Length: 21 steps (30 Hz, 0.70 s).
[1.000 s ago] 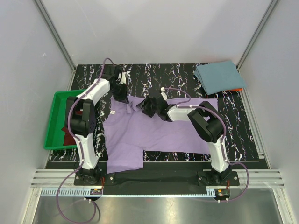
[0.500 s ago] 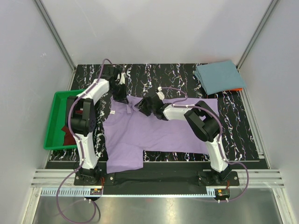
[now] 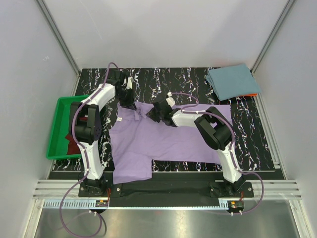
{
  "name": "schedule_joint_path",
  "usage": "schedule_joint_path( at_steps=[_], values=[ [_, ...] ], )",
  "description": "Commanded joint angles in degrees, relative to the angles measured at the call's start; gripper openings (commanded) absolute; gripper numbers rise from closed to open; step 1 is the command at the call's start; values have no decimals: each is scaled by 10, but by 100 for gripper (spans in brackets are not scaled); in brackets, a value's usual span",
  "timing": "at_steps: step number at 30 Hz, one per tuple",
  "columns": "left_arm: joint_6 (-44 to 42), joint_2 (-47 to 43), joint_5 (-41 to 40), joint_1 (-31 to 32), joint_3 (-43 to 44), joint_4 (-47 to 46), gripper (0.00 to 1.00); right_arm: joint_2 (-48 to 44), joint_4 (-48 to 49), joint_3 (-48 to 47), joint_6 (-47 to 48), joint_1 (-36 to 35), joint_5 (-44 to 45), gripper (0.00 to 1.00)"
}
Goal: Fold and stack the t-shirts
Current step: Fold the tshirt
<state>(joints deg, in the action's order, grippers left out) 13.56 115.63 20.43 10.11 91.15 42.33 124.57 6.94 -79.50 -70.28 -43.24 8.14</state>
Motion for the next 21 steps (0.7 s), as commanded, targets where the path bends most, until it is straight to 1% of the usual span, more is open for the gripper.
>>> schedule_joint_path(
  at_steps=[1, 3, 6, 8, 12, 13, 15, 17, 19, 20, 21],
  values=[
    [3, -9, 19, -4, 3, -19, 0, 1, -3, -22, 8, -6, 28, 0],
    [3, -10, 20, -4, 3, -18, 0, -1, -3, -23, 10, -6, 28, 0],
    [-1, -16, 20, -4, 3, -8, 0, -18, -7, -26, 49, -6, 32, 0],
    [-7, -23, 20, -4, 6, 2, 0, -34, -28, -26, 70, -6, 33, 0],
    [-26, -64, 29, -4, 3, 28, 0, -89, -65, -19, 124, -6, 23, 0],
    [-31, -74, 30, -4, -3, 32, 1, -99, -93, -16, 138, -6, 22, 0],
    [-35, -91, 30, 0, -24, 35, 2, -122, -105, 0, 157, -6, 21, 0],
    [-43, -110, 32, 4, -35, 37, 2, -136, -108, 15, 179, -6, 18, 0],
    [-35, -117, 31, 5, -53, 28, 1, -140, -101, 26, 187, -6, 7, 0],
    [-31, -115, 32, 5, -57, 20, 1, -137, -83, 33, 185, -6, -13, 0],
    [-21, -110, 32, 5, -55, 13, 0, -130, -52, 51, 179, -6, -28, 3]
  ],
)
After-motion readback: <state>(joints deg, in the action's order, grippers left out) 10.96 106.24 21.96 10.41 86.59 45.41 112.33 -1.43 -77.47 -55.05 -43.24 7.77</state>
